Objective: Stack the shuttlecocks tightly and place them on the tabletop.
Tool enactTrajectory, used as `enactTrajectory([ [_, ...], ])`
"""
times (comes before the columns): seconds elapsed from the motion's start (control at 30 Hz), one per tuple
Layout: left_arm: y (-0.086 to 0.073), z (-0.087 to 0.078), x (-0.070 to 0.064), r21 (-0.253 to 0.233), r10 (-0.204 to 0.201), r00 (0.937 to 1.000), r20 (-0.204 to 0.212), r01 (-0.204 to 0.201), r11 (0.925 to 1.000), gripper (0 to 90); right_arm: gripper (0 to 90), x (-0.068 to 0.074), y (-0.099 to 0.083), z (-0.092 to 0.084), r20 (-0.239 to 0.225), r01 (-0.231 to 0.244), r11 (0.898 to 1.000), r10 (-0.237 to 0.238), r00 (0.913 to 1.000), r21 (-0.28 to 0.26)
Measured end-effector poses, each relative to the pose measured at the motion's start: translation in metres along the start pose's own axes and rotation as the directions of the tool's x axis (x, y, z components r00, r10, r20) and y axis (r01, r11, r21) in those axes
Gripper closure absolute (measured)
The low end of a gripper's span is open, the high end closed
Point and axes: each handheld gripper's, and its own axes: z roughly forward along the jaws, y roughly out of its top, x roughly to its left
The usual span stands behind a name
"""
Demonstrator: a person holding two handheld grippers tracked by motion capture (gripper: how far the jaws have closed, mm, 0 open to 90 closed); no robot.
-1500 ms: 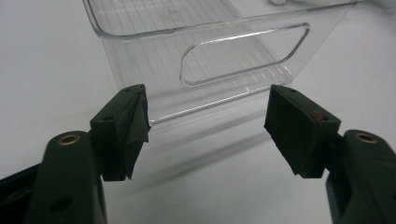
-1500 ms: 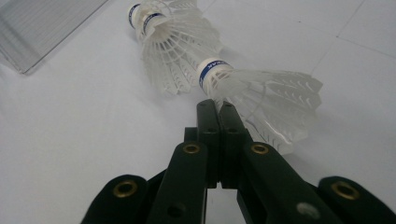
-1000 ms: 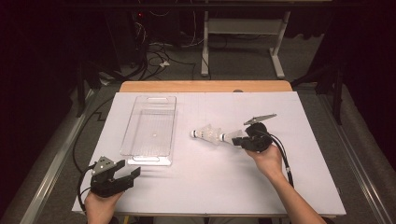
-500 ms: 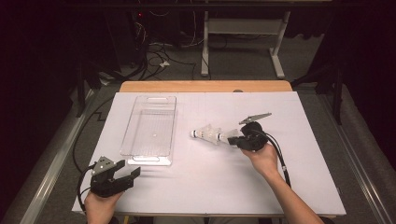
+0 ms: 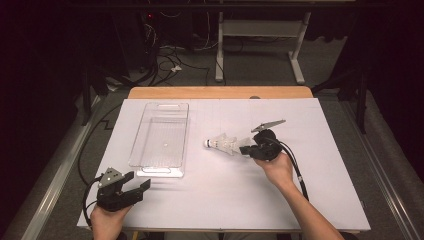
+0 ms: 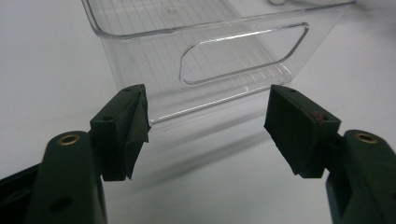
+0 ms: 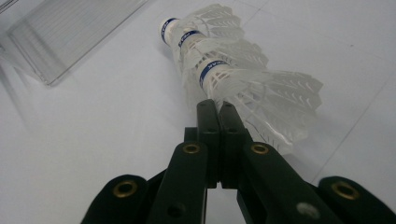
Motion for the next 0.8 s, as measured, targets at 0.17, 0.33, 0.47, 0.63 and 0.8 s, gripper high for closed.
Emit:
enactTrajectory([
  [0.17, 0.0, 0.0, 0.0, 0.001, 0.0, 1.0, 0.001, 0.0, 1.0, 31.4, 90.0, 0.003, 0.003, 0.003, -0.009, 0.007, 1.0, -0.007, 0.9999, -0.004],
  [0.33, 0.0, 0.0, 0.0, -0.001, 0.0, 1.0, 0.003, 0.0, 1.0, 31.4, 90.0, 0.005, 0.007, 0.007, -0.016, 0.005, 1.0, -0.005, 0.9999, -0.005],
  [0.47, 0.0, 0.0, 0.0, -0.001, 0.001, 1.0, 0.005, -0.001, 1.0, 31.4, 90.0, 0.006, 0.008, 0.01, -0.02, 0.006, 1.0, -0.006, 0.9998, -0.004],
  [0.63, 0.0, 0.0, 0.0, -0.003, -0.001, 1.0, 0.004, 0.001, 1.0, 31.3, 90.0, 0.007, 0.01, 0.014, -0.025, 0.005, 1.0, -0.005, 0.9997, -0.002],
  [0.8, 0.0, 0.0, 0.0, -0.003, 0.001, 1.0, 0.004, -0.001, 1.0, 31.3, 90.0, 0.007, 0.011, 0.017, -0.028, 0.002, 1.0, -0.002, 0.9996, -0.005],
])
